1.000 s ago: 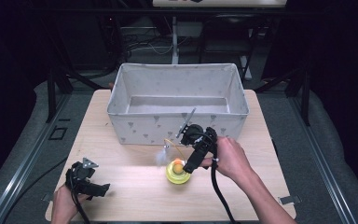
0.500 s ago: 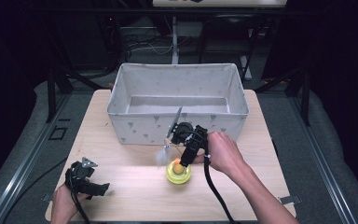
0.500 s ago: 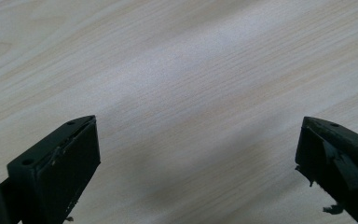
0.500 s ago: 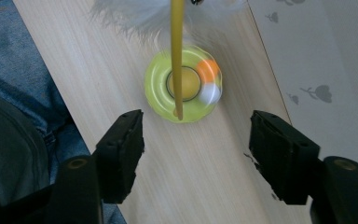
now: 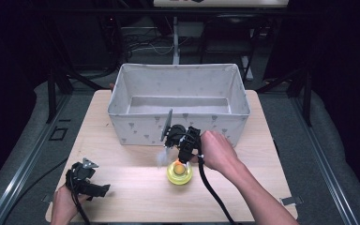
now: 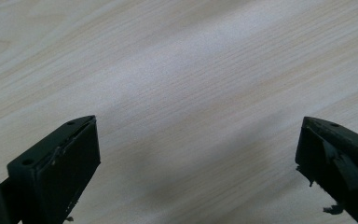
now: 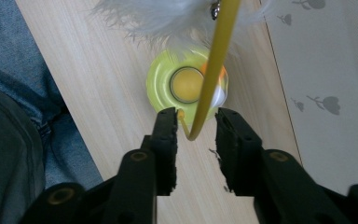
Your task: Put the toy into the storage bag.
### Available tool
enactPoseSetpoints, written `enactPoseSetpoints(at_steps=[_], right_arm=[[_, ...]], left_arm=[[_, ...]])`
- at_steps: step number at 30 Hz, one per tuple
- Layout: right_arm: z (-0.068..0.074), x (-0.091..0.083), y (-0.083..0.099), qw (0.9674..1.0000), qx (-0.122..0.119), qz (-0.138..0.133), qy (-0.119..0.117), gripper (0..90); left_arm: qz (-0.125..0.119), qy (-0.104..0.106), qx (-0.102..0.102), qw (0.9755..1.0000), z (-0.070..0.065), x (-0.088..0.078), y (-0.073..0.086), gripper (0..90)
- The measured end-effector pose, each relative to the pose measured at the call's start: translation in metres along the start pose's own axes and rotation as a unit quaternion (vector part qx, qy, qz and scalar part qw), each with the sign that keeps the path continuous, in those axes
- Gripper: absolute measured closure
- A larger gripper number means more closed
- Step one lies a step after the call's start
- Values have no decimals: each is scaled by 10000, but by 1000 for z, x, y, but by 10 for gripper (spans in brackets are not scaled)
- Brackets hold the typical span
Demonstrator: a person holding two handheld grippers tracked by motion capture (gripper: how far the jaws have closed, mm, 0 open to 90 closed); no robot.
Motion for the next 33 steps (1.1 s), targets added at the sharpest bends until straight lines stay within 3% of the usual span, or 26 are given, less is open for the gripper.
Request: enactPoseSetpoints(at_steps=[7, 25, 33], right_arm=[[1, 1, -1, 9999, -44, -71, -68, 873], [-5, -13, 10, 9998, 117, -158, 64, 879], [-9, -24, 19, 9991, 232, -344, 65, 880]], left_arm=[[27, -15, 23, 10000, -1, 1, 0, 0], [-42, -7, 42, 10000, 0, -1, -1, 0], [-24, -8, 101, 9999, -3, 0, 0, 0]])
Point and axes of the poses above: each handheld gripper's, and its own axes: x roughly forward along the jaws, y roughly out of its underside, z roughly to its left, the point moved 7 cm from there along x, roughly forward along the jaws, and after that the axes turned 11 degrees about -x, right-handed, at the moved point
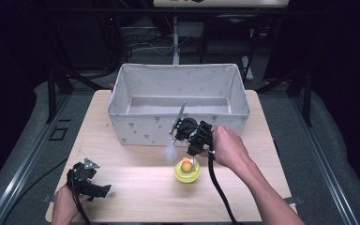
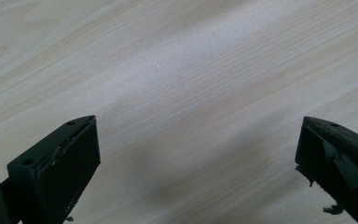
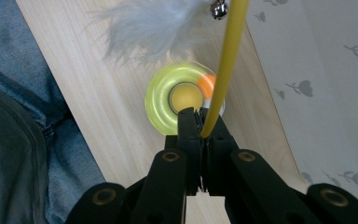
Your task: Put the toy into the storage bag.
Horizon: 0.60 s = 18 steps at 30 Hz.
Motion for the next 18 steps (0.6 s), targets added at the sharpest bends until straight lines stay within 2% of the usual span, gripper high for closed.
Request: enactPoseSetpoints(at_steps=[11, 18], right_arm=[[-5, -14, 16, 9999, 142, 59, -5, 880], [-10, -25, 25, 9997, 228, 53, 45, 880]], left_arm=[[-30, -1, 27, 10000, 0, 1, 1, 0], [-135, -44, 28, 9999, 2, 1, 0, 0]])
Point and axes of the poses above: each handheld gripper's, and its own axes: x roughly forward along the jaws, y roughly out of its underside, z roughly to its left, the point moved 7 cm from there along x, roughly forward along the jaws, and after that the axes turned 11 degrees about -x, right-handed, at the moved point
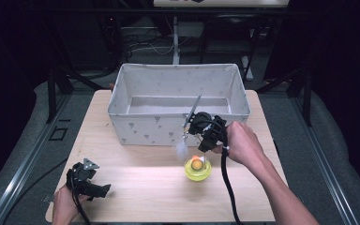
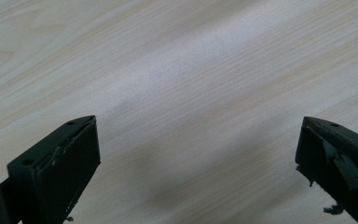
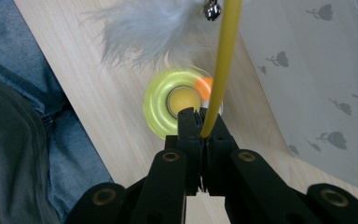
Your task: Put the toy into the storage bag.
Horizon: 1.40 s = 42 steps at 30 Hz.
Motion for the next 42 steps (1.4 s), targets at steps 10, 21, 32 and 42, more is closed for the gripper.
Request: enactPoseSetpoints(at_steps=[10, 21, 32, 42], right_arm=[[-8, -9, 9, 9999, 114, -45, 19, 880], [-15, -18, 23, 9998, 220, 2, 0, 880], [-20, -29, 31, 9995, 313, 58, 78, 880], [-23, -39, 32, 9994, 310, 101, 77, 880]], left_arm=[[3, -11, -4, 10000, -1, 1, 0, 0], [-5, 3, 50, 10000, -1, 1, -1, 0], [-78, 29, 41, 10000, -1, 0, -3, 0], [-43, 38, 75, 10000, -3, 3, -3, 0]])
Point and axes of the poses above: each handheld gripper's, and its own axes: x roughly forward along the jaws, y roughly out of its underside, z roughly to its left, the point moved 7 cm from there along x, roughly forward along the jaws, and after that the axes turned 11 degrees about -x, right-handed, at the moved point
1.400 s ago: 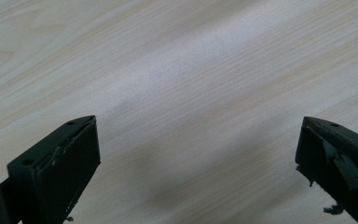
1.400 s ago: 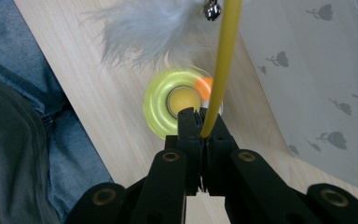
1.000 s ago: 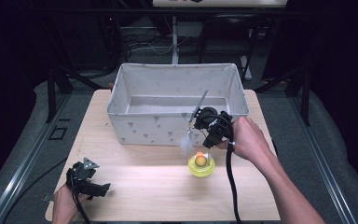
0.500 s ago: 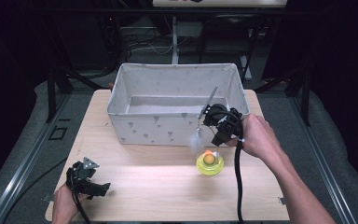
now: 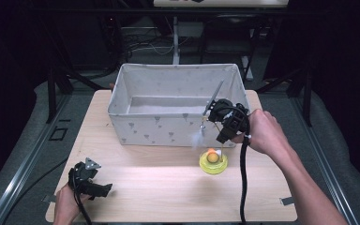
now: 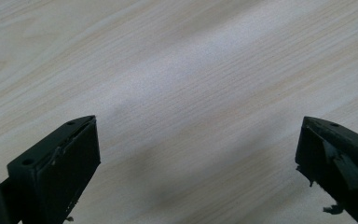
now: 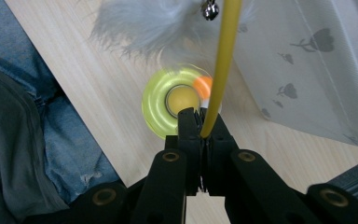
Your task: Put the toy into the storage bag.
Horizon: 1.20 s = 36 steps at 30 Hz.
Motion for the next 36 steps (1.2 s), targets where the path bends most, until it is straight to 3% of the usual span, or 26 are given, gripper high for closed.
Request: enactPoseSetpoints(at_steps=[36], right_arm=[[-18, -48, -2, 9997, 170, -155, 80, 881]], left_arm=[[24, 7, -68, 10000, 2, 0, 1, 0]])
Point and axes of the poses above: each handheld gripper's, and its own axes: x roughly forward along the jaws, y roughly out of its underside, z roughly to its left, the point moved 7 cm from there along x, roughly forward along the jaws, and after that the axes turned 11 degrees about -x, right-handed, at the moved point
